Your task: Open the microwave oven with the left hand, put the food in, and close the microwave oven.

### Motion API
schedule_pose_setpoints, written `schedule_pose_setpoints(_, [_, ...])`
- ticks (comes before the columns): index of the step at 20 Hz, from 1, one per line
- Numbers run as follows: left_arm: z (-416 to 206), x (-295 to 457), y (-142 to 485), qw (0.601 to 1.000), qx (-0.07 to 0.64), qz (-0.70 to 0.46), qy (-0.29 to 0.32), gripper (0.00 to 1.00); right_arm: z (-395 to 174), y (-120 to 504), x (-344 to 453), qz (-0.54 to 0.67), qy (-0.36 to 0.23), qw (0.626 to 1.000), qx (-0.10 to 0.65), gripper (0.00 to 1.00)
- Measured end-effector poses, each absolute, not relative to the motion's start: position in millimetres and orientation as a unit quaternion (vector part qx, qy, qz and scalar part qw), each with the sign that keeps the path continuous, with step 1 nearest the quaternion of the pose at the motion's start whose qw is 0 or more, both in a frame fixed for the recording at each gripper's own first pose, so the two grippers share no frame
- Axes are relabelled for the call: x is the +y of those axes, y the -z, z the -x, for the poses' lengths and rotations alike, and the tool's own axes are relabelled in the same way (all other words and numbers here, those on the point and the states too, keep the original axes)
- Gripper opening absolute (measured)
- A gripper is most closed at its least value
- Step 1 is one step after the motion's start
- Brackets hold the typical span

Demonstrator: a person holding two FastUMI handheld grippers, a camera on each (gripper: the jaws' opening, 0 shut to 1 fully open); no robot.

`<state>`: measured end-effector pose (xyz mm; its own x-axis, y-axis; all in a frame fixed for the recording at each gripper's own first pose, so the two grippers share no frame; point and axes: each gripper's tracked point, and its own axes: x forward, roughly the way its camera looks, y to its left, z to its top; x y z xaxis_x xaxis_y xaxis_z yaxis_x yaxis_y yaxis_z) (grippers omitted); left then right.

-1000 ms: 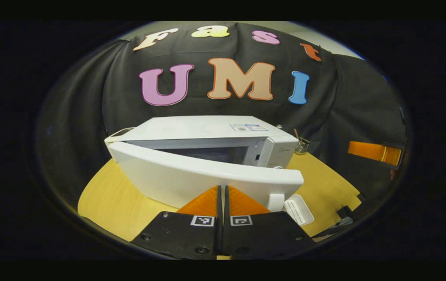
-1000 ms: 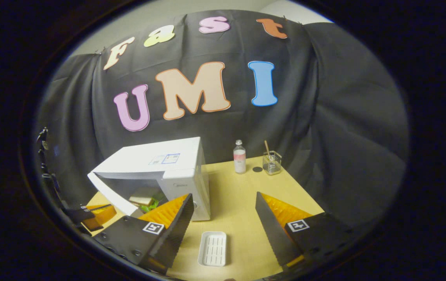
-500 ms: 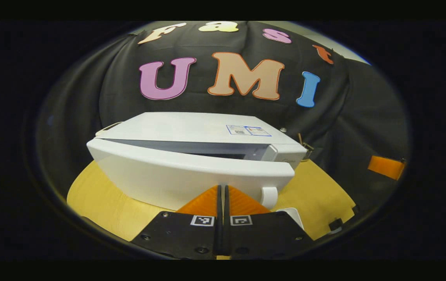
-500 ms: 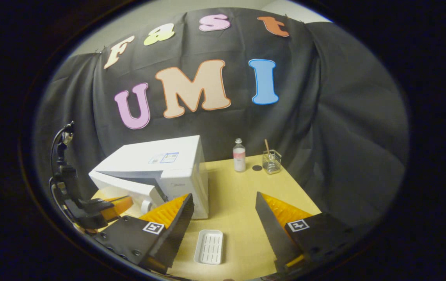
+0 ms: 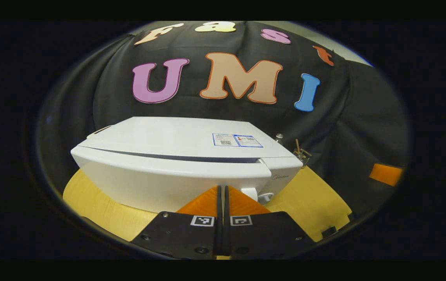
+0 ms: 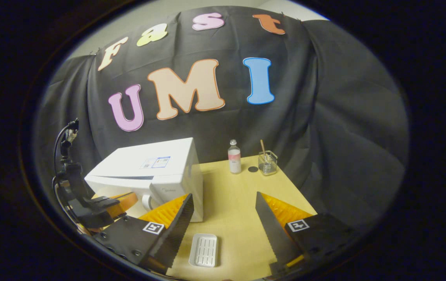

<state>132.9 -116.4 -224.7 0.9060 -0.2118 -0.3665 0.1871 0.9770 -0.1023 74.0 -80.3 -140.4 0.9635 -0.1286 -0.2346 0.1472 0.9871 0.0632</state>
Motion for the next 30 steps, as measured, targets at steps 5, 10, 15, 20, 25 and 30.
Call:
schedule_pose_setpoints(5, [-134.6,-117.6,224.0,0.975,0.19,0.042,0.103,0.01,-81.9,136.0,-78.7,-0.032,0.062,0.991,0.115,0.98])
schedule_pose_setpoints(10, [-137.0,-115.2,219.3,0.98,0.176,0.058,0.075,0.01,-86.1,139.4,-82.1,-0.024,0.062,0.991,0.118,0.98])
schedule_pose_setpoints(15, [-138.7,-115.2,220.6,0.981,0.173,0.06,0.068,0.01,-88.1,141.4,-84.8,-0.019,0.061,0.991,0.119,0.92])
schedule_pose_setpoints(20, [-140.7,-115.7,220.0,0.981,0.168,0.068,0.065,0.01,-90.4,140.3,-85.4,-0.017,0.055,0.991,0.119,0.92])
schedule_pose_setpoints(25, [-150.9,-115.5,215.9,0.985,0.147,0.064,0.06,0.01,-90.9,137.8,-88.9,-0.021,0.054,0.992,0.115,0.98])
schedule_pose_setpoints(30, [-148.6,-122.6,227.9,0.982,0.161,0.073,0.06,0.0,-82.4,132.7,-93.4,-0.013,0.062,0.992,0.106,0.98])
